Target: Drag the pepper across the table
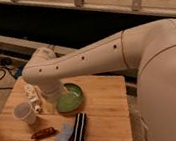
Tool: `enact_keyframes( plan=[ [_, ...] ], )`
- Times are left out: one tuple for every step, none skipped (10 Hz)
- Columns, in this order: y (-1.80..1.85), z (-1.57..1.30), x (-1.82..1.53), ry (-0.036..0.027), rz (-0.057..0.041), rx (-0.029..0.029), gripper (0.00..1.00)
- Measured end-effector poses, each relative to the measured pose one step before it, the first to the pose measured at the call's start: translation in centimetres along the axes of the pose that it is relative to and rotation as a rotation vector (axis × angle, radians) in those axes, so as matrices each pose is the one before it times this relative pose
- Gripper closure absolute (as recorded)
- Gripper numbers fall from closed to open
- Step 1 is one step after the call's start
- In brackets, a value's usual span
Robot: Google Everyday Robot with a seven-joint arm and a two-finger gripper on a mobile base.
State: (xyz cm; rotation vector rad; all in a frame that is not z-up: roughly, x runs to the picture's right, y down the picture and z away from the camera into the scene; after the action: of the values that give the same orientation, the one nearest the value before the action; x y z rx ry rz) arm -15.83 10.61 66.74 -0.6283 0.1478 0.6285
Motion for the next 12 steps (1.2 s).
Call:
enact_keyframes(
  plan=[
    [0.377, 0.399, -0.419, 0.00171, 0.00456, -0.0029, 0.35],
    [0.698, 0.687, -0.873, 0.00119, -0.03283, -0.01045, 0.35],
    [0.579, 0.635, -1.084, -0.00264, -0.04441, -0.00757, 0.35],
    [0.799, 1.175, -1.529, -0.00284, -0.05219, -0.0177, 0.35],
    [0.74, 1.439, -1.626, -0.0068, -0.05348, -0.02044, 0.35],
    [0.44, 1.463, -1.053, -0.00839, -0.04296, -0.02558, 0.35],
    [0.219, 1.228, -0.759, -0.00936, -0.02866, -0.02782, 0.35],
    [0.168, 0.839, -0.153, -0.00702, -0.01461, -0.02358, 0.35],
    [0.006, 0.507, 0.201, -0.00661, 0.00002, -0.01098, 0.35],
    [-0.12, -0.026, 0.127, -0.00059, 0.00334, 0.00011, 0.35],
    [0.094, 0.041, -0.059, 0.00042, -0.00189, -0.0007, 0.35],
    [0.088, 0.028, -0.054, 0.00032, -0.00177, -0.00066, 0.35]
  ],
)
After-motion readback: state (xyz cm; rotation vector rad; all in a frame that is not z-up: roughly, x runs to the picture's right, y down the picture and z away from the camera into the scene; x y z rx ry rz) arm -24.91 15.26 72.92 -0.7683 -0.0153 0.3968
